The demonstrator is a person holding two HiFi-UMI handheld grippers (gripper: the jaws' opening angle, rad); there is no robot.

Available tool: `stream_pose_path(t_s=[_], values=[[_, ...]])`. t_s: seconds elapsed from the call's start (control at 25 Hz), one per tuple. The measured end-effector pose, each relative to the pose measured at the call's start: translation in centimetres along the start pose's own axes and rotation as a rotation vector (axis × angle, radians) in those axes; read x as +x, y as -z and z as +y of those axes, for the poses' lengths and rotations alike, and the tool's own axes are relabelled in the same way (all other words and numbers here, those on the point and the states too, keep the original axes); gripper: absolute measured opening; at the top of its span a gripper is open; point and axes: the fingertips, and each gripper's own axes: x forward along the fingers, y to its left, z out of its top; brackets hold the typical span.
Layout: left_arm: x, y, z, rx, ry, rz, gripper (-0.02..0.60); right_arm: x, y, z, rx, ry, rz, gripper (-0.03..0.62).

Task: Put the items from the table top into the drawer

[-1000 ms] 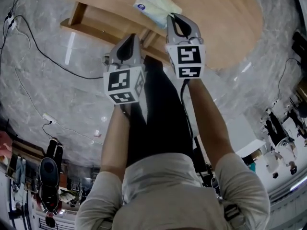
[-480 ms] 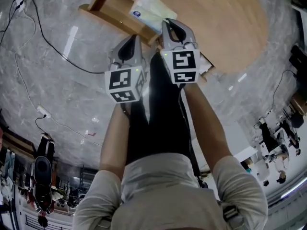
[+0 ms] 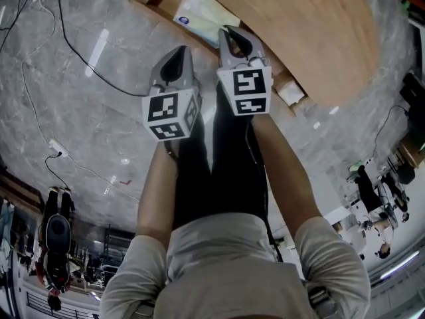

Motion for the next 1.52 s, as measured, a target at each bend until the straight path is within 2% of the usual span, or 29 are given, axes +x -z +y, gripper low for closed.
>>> stream_pose_path(t_s=[0.24, 0.44, 0.72, 0.92, 1.2, 1.4, 1.52], values=[[-0.2, 0.2, 3.0, -0.023, -0.023, 0.005, 0.020, 2.3, -0.4, 1.9, -0.011, -0.010, 0.014, 0.006], [0.6, 0.1, 5.0, -0.008, -0.029, 0.006, 0.020, 4.8, -0.5, 2.9, -0.009, -0.016, 0.013, 0.006], [1.9, 1.3, 8.2, -0.018, -0.055, 0.015, 0.020, 9.3, 1.0, 3.6, 0.001, -0.019, 0.026, 0.006], [2.7, 2.6, 10.4, -0.023, -0.067, 0.016, 0.020, 12.4, 2.1, 3.8, -0.045, -0.032, 0.041, 0.006], [2.7, 3.6, 12.8, -0.108, -0.117, 0.000, 0.020, 15.0, 3.1, 4.0, -0.099, -0.018, 0.082, 0.006], [2.7, 4.1, 13.1, -0.118, -0.118, -0.002, 0.020, 16.9, 4.4, 4.5, -0.042, -0.018, 0.138, 0.008], [2.6, 4.4, 13.0, -0.139, -0.123, -0.006, 0.020, 17.5, 5.8, 4.9, -0.059, -0.022, 0.172, 0.008]])
